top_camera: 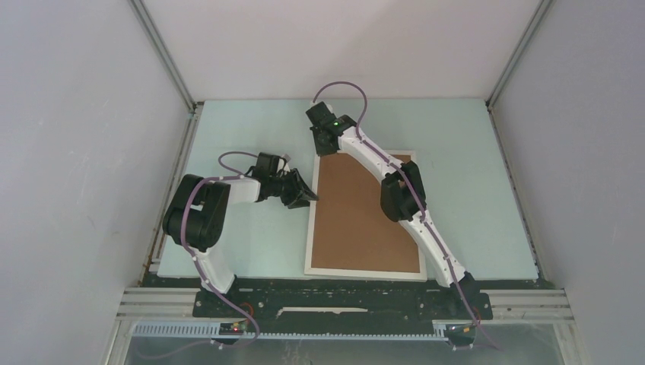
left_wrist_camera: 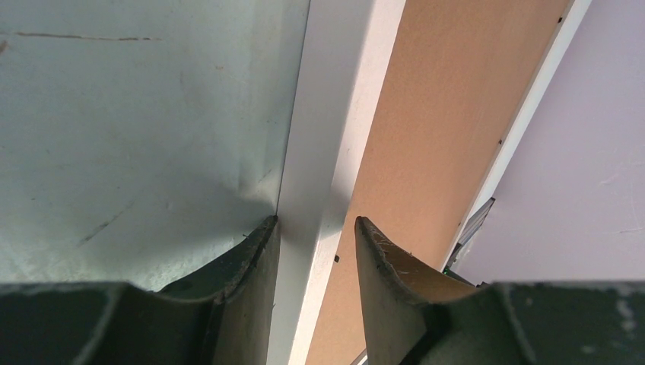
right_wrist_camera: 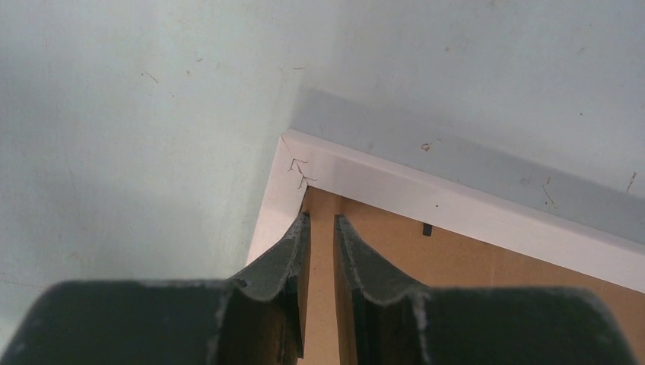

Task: Put the photo into the frame
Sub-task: Install the photo frame at the center of the board.

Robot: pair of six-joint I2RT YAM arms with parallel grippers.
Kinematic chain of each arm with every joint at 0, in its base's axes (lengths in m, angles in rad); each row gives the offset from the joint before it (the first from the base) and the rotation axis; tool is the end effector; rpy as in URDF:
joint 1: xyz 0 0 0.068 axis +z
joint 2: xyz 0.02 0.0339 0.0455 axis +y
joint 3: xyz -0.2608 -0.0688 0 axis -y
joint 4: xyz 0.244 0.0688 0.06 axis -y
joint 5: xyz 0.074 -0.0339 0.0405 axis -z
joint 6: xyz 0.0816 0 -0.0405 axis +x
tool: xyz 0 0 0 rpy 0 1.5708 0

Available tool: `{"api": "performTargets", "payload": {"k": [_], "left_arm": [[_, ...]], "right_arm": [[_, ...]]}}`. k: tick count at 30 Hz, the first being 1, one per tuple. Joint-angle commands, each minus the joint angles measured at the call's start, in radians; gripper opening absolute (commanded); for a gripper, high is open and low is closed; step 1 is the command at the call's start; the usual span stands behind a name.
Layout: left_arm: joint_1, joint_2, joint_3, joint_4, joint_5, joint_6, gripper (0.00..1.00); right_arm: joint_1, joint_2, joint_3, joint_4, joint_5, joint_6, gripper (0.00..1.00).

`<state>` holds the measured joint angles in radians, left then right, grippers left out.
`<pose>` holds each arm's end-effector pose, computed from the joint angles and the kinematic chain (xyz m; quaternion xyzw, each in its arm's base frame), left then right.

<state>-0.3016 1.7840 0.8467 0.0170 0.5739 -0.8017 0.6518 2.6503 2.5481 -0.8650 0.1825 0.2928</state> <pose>0.3251 -0.1475 0.0938 -0.1373 0.9029 -0.3890 0.1205 0.4751 0.3439 0.1443 -0.1431 0.9404 0.0572 0.3032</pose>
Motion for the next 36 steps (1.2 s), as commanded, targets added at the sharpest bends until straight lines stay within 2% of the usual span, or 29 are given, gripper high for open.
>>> {"api": "performTargets", "payload": {"k": [1, 9, 13, 17, 19, 20, 22, 26, 28, 30, 33, 36], "left_arm": [[-0.024, -0.027, 0.003, -0.01, 0.022, 0.025, 0.43], [-0.024, -0.054, -0.009, -0.01, 0.023, 0.024, 0.44], [-0.024, -0.06, -0.009, -0.011, 0.026, 0.023, 0.44], [-0.024, -0.066, -0.01, -0.011, 0.021, 0.023, 0.45], [-0.024, -0.072, -0.006, -0.01, 0.015, 0.023, 0.49], [-0.024, -0.075, 0.002, -0.01, 0.013, 0.023, 0.51], [-0.024, -0.075, 0.026, -0.01, 0.005, 0.027, 0.54], [-0.021, -0.091, 0.092, -0.011, -0.034, 0.03, 0.61], [-0.02, -0.099, 0.128, -0.011, -0.082, 0.039, 0.67], [-0.017, -0.084, 0.18, -0.049, -0.15, 0.058, 0.72], [-0.015, -0.022, 0.302, -0.128, -0.212, 0.091, 0.74], [-0.013, 0.045, 0.414, -0.176, -0.26, 0.121, 0.73]], "right_arm": [[0.014, 0.072, -0.009, -0.152, 0.015, -0.002, 0.24], [0.02, 0.075, -0.005, -0.218, -0.018, 0.032, 0.24], [-0.005, 0.071, -0.011, -0.185, -0.054, 0.061, 0.24], [-0.074, 0.022, -0.011, -0.11, -0.296, 0.102, 0.29], [-0.08, -0.085, -0.095, -0.045, -0.321, 0.086, 0.36], [-0.078, -0.157, -0.156, 0.007, -0.324, 0.072, 0.48], [-0.08, -0.266, -0.215, 0.064, -0.358, 0.059, 0.59], [-0.123, -0.367, -0.157, -0.039, -0.43, 0.064, 0.64], [-0.138, -0.452, -0.243, -0.057, -0.405, 0.054, 0.67], [-0.159, -0.565, -0.419, -0.034, -0.336, 0.037, 0.71], [-0.228, -0.77, -0.797, 0.091, -0.302, 0.026, 0.74], [-0.353, -0.93, -1.061, 0.212, -0.345, 0.052, 0.73]]}}
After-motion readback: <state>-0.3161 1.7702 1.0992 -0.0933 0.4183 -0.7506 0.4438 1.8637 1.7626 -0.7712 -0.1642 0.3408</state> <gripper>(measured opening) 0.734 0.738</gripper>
